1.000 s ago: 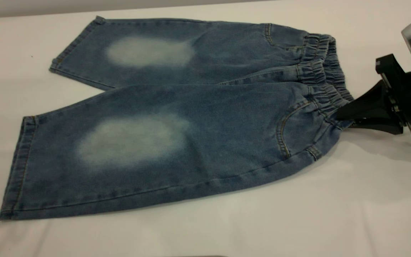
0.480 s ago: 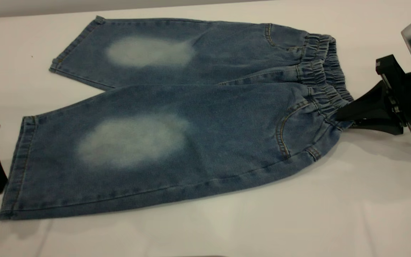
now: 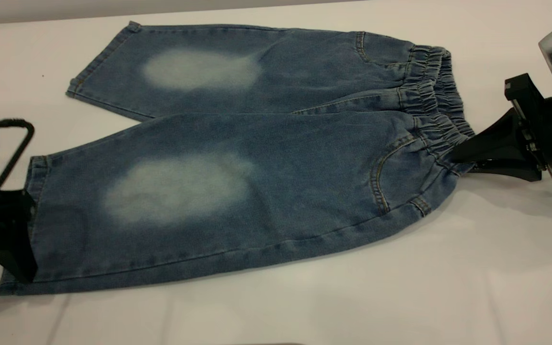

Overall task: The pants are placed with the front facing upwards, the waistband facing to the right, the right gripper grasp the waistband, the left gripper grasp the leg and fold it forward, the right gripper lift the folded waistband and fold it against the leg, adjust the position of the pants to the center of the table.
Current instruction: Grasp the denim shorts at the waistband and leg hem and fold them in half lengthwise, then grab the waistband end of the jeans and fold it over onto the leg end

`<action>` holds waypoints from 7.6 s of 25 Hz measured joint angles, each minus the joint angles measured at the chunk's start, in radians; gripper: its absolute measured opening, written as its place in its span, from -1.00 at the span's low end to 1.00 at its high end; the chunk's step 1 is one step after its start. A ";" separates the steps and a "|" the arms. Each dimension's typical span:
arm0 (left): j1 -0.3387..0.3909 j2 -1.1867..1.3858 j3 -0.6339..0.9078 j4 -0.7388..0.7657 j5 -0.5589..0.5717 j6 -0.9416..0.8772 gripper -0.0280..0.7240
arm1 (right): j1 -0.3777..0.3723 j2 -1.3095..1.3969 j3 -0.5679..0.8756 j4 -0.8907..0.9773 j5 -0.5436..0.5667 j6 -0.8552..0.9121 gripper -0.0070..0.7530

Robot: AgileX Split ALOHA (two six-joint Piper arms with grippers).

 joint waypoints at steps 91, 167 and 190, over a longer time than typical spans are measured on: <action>-0.143 0.243 -0.909 -0.139 0.119 0.469 -0.79 | 0.000 -0.275 -0.116 0.000 -0.362 0.001 -0.88; -0.250 0.357 -1.130 -0.137 0.367 0.464 0.59 | -0.163 -0.072 -0.248 -0.370 -0.168 0.618 0.58; -0.472 0.581 -1.476 0.012 0.512 0.465 0.59 | -0.139 -0.132 -0.309 -0.375 -0.093 0.452 -0.84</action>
